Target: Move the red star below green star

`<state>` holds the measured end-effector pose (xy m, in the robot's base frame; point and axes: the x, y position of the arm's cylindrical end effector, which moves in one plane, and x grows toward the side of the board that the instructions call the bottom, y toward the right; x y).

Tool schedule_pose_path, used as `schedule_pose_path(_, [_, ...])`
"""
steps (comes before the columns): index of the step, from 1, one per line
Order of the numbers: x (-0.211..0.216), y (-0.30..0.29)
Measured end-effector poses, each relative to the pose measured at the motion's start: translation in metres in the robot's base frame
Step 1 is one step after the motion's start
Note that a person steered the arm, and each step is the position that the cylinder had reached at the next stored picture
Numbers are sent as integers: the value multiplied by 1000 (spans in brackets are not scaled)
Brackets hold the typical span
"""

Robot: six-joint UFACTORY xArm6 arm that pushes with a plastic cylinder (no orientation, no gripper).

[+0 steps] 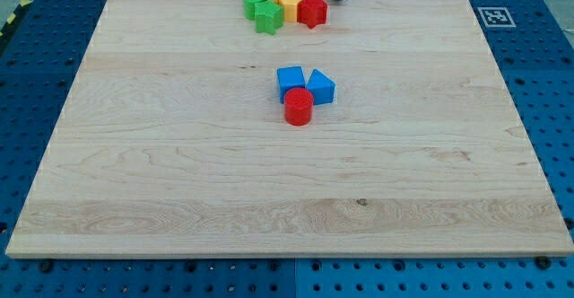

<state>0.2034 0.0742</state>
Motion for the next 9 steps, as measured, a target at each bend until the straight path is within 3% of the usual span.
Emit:
schedule_pose_path(5, [101,-44])
schedule_pose_path(9, [89,-73])
